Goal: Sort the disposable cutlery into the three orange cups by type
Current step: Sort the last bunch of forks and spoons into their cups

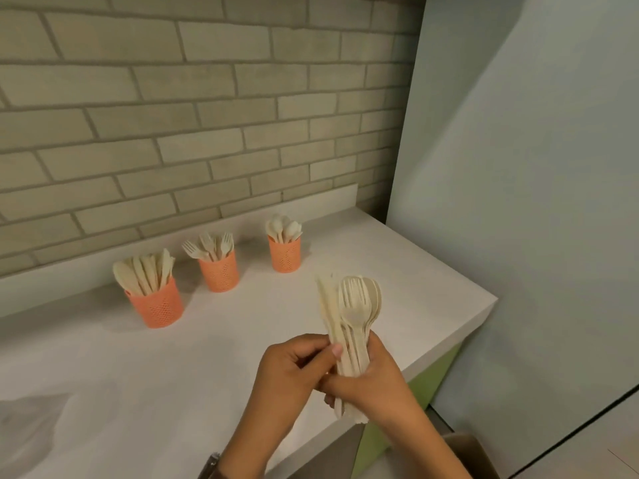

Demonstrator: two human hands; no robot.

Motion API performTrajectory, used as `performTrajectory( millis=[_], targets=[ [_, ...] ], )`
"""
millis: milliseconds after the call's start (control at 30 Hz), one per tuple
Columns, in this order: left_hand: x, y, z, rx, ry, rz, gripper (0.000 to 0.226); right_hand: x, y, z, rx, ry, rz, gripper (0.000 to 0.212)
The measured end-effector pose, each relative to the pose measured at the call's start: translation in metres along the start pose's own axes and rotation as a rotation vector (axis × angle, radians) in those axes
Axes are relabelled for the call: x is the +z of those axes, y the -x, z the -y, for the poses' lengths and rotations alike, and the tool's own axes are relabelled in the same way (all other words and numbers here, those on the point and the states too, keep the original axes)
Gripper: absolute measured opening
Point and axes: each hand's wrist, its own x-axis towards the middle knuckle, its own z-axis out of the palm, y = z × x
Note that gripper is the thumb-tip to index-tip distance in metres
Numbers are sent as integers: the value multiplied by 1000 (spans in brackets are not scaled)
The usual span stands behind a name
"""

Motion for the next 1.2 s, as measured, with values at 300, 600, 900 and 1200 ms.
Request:
performTrajectory(
  millis=[300,600,900,1200],
  targets=[
    [7,-79,3,-12,90,15,23,-34,-76,1,-37,-201,87,74],
    [2,-130,9,-58,245,-110,26,-40,-143,0,13,-319,116,41],
    [-56,-145,23,-123,292,-573,23,-4,-207,-3,140,-274,145,30],
    [-207,-159,43,-30,-425,-1167,33,31,-252,3,135,-121,318,26]
  ],
)
